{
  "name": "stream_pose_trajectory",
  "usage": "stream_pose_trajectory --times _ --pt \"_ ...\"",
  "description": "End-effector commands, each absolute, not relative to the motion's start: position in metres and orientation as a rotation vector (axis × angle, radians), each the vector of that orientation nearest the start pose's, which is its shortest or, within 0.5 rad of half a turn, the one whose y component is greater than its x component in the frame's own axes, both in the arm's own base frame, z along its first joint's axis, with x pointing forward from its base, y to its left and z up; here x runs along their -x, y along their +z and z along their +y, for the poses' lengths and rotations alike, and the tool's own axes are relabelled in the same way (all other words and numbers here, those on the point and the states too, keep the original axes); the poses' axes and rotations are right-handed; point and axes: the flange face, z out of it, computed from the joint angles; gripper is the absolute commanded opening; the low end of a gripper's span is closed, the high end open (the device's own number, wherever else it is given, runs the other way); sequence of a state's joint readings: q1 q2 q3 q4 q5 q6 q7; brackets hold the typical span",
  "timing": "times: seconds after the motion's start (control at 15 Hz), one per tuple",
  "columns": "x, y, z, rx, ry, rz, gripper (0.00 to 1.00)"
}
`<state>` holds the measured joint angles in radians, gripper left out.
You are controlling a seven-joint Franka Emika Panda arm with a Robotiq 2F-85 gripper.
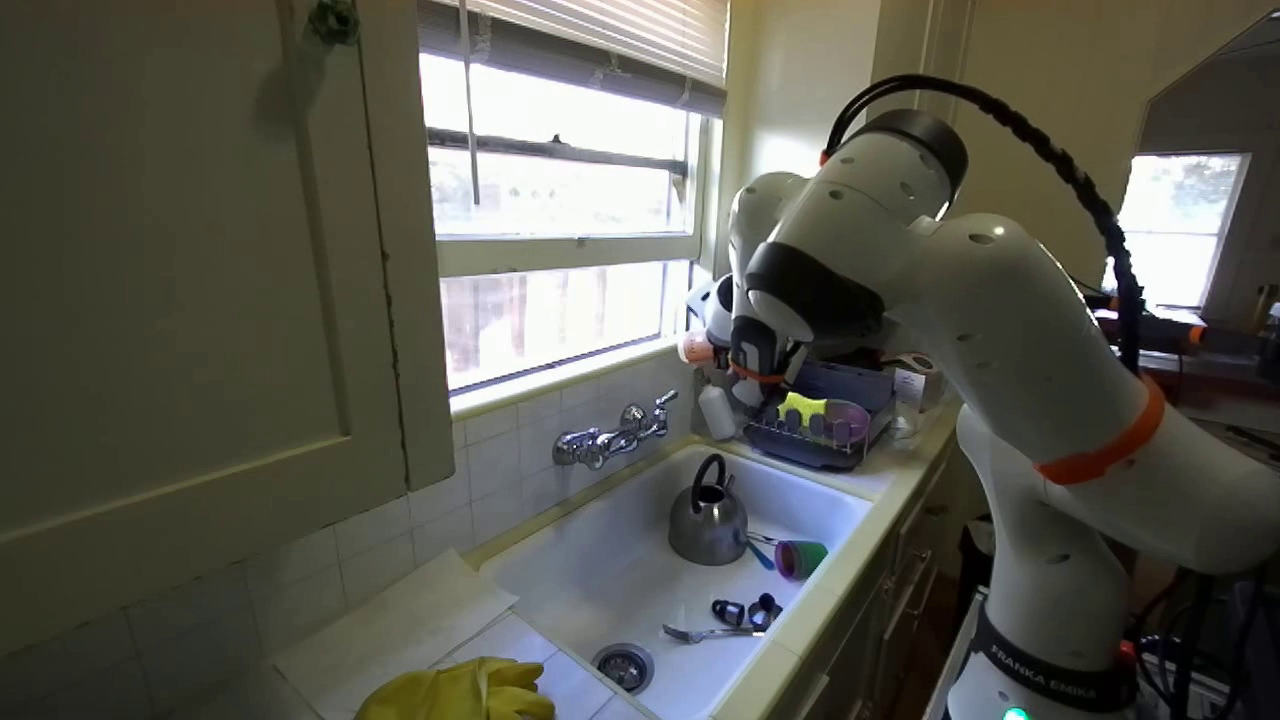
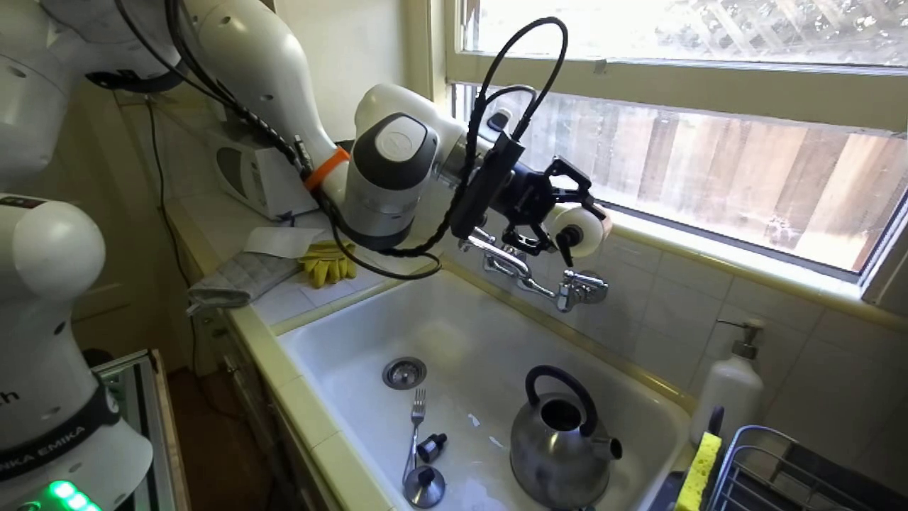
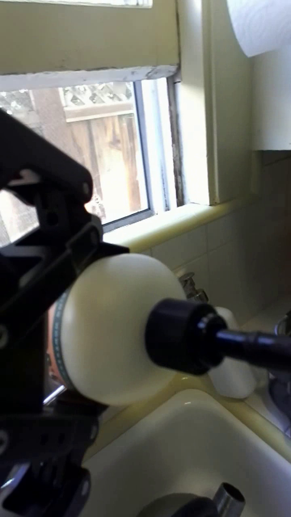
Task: Remove the orange bottle from the sink and put it on the window sill
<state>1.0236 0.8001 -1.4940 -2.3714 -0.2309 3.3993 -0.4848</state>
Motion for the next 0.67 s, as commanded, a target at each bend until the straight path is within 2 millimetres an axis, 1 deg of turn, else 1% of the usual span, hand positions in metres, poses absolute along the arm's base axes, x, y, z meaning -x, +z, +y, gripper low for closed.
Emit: stream_pose_trajectory --times 0.0,0.13,0.4,0.47,0.6 --pt "-0.532 0.366 -0.168 -1.907 0.408 0.772 0.70" --pt "-0.535 0.366 -0.164 -1.879 0.395 0.817 0.70" --pt "-0.535 0.366 -0.164 -1.869 0.384 0.832 0.70" --pt "-0.535 0.366 -0.164 -1.868 0.383 0.832 0.45" --pt "-0.543 0.374 -0.161 -1.819 0.405 0.855 0.45"
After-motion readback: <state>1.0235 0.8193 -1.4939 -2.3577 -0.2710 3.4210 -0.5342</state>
